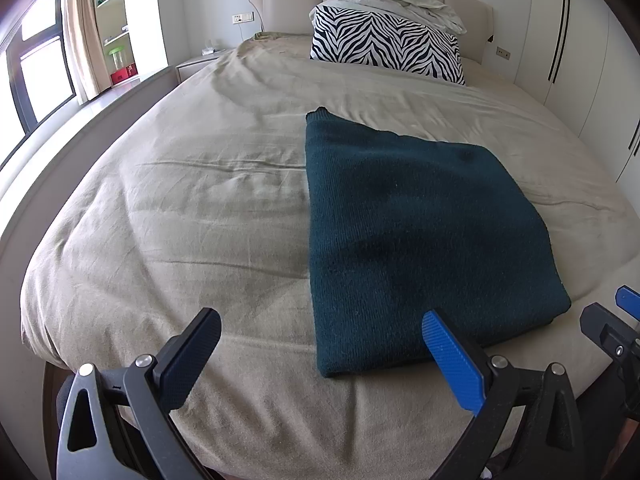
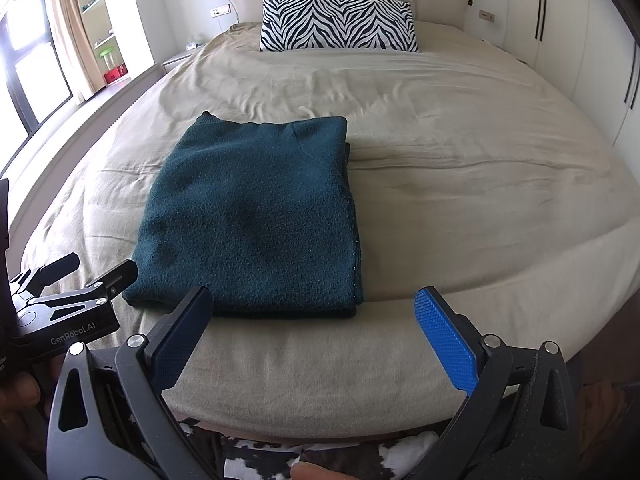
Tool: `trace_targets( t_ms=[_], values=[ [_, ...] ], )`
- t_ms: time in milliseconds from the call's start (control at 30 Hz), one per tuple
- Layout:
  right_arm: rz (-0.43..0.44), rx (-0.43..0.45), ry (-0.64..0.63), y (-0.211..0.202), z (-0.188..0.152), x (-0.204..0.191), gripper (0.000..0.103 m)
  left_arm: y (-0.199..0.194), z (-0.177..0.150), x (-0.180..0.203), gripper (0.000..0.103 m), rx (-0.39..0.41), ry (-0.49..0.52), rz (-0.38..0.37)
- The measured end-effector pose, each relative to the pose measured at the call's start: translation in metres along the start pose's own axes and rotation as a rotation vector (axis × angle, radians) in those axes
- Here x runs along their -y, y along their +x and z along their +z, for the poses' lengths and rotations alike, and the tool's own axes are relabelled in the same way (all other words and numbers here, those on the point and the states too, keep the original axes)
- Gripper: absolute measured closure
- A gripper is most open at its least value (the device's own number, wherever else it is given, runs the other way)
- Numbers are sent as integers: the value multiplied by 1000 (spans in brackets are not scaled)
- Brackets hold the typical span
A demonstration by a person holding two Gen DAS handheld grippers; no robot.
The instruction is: Fold small clothes
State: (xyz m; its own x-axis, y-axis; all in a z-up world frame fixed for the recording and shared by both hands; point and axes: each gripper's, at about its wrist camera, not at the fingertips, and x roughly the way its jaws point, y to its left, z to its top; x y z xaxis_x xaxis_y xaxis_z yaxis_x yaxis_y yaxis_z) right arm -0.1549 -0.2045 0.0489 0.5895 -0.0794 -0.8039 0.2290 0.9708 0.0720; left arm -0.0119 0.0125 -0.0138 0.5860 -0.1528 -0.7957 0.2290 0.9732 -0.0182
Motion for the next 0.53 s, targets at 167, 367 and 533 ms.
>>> trace_targets(
  t_ms=[167, 367, 533],
  values=[
    [1, -1, 1, 1, 0, 2, 0, 2, -1, -1, 0, -4, 3, -2],
    [2, -2, 1, 1, 0, 4, 0, 3, 0, -1, 0, -5, 1, 0],
    [2, -3, 1, 1, 1, 5, 0, 1, 2, -1, 0, 7, 9, 2]
  ],
)
